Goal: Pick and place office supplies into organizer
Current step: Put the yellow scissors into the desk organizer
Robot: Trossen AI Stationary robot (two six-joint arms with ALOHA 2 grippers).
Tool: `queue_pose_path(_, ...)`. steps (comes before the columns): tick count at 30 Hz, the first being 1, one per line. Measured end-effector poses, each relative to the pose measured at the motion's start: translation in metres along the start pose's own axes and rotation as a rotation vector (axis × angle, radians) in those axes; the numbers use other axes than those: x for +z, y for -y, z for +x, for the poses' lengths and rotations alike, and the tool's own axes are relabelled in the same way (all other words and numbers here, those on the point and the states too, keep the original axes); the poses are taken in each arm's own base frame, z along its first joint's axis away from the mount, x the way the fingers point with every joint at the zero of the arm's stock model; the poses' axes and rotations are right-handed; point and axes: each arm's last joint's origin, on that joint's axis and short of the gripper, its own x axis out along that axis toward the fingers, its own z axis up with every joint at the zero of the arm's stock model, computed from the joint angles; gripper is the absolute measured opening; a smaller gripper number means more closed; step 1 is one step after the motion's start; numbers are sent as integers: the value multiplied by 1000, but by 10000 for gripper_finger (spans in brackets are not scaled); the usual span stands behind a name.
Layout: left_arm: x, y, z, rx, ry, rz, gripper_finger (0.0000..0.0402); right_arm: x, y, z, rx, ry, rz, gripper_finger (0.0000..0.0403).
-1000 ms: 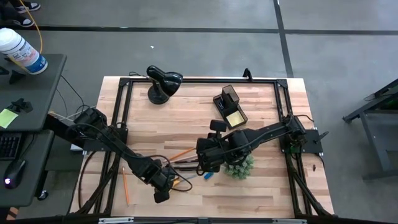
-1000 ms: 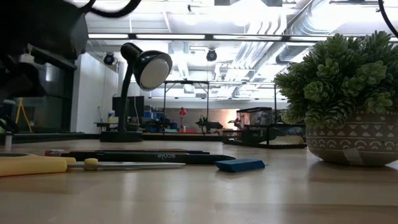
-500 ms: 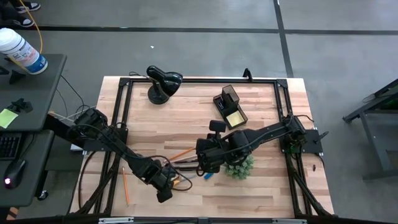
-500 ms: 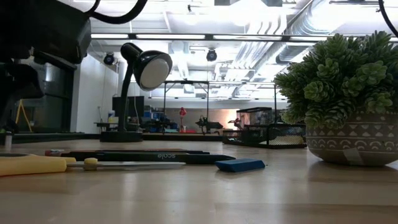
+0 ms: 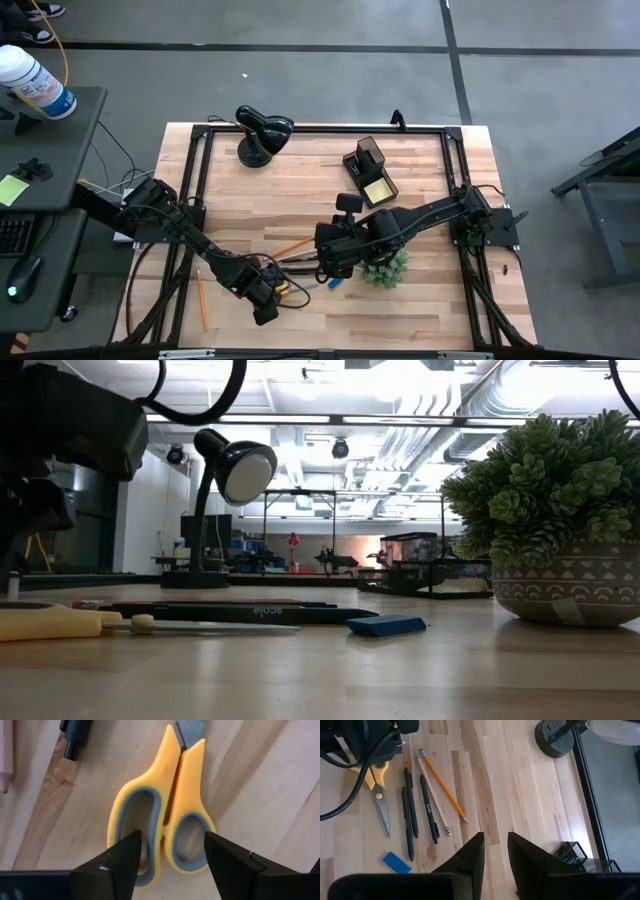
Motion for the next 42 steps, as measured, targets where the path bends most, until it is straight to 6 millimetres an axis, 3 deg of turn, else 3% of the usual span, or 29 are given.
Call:
queue_pose_path(16, -1, -3, 0, 34, -6, 26, 53, 0, 0, 0, 1, 0, -2, 83)
queue_pose_path(23, 0, -1, -10, 33, 14, 48, 58, 0, 0, 0, 1, 0, -2, 83)
queue_pose_path(28, 6, 8, -31, 53, 48, 100, 60, 0, 0, 0, 1, 0, -3, 83)
queue_pose_path(37, 15, 21, -61, 127, 90, 174, 22, -1, 0, 0, -1, -6, -6, 83)
queue_pose_path(42, 15, 19, -66, 159, 59, 257, 3, -1, 0, 0, -3, -9, -12, 83)
